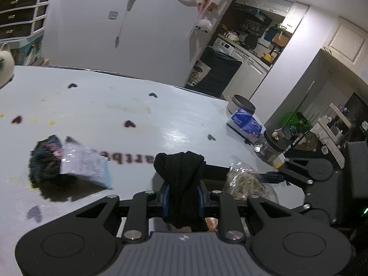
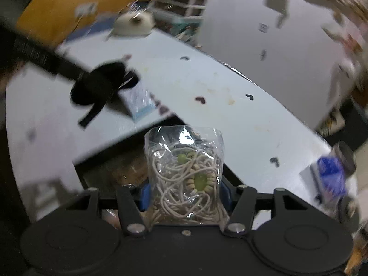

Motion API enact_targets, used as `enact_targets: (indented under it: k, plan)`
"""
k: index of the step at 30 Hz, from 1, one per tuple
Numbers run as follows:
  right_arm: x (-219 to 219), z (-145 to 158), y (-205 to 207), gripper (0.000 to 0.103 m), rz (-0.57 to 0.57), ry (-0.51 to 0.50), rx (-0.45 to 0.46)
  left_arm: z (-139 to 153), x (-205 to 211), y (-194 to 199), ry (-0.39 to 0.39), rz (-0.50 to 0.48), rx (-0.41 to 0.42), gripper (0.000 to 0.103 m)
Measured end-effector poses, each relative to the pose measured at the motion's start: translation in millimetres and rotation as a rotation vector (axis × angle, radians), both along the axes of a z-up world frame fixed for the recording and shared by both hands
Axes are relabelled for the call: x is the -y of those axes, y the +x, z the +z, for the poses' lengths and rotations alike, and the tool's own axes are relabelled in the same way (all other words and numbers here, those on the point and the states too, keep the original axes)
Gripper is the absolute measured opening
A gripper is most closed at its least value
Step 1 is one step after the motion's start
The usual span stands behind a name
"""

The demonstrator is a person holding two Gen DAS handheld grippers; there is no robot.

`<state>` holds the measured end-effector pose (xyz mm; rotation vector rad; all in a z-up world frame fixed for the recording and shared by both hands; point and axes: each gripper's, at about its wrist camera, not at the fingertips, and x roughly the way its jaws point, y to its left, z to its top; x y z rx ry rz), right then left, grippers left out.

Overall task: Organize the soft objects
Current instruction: 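Lift the black cloth and rope bag and carry them over the box, then lower both items into the box and open both tools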

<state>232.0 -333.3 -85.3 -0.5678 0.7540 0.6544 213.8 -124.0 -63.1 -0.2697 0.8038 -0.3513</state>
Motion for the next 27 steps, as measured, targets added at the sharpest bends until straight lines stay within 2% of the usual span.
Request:
enact_targets:
  k: [3, 11, 13, 14, 15, 16, 17, 19, 21, 23, 25, 27]
  plan:
    - [3, -12, 4, 0.058, 0.122, -0.122, 0.047, -5, 15, 9, 0.005, -0.008, -0.007, 0.025]
    - [5, -42, 14, 0.059, 0.355, -0.311, 0.101, -25, 46, 41, 0.008, -0.042, -0.064, 0.025]
    - [5, -41, 18, 0.066, 0.373, -0.3, 0.082, -34, 54, 50, 0.023, -0.058, -0.086, 0.025]
    - [6, -41, 19, 0.077, 0.375, -0.298, 0.078, -39, 58, 54, 0.037, -0.068, -0.098, 0.025]
    - [7, -39, 19, 0.083, 0.372, -0.29, 0.083, -44, 62, 58, 0.054, -0.076, -0.113, 0.025]
    - [9, -35, 20, 0.083, 0.362, -0.268, 0.083, -49, 66, 63, 0.07, -0.083, -0.131, 0.025]
    - [11, -31, 23, 0.081, 0.342, -0.238, 0.065, -54, 69, 67, 0.083, -0.087, -0.147, 0.025]
    - [18, -22, 29, 0.072, 0.282, -0.159, 0.004, -63, 75, 74, 0.099, -0.094, -0.173, 0.025]
    - [25, -13, 38, 0.051, 0.179, -0.061, -0.081, -71, 81, 81, 0.099, -0.099, -0.202, 0.025]
    - [31, -8, 45, 0.04, 0.101, 0.022, -0.147, -76, 86, 86, 0.094, -0.11, -0.219, 0.025]
    - [34, -8, 49, 0.034, 0.044, 0.073, -0.189, -82, 92, 91, 0.101, -0.121, -0.24, 0.025]
    - [32, -11, 50, 0.031, 0.02, 0.071, -0.209, -89, 95, 94, 0.11, -0.121, -0.261, 0.025]
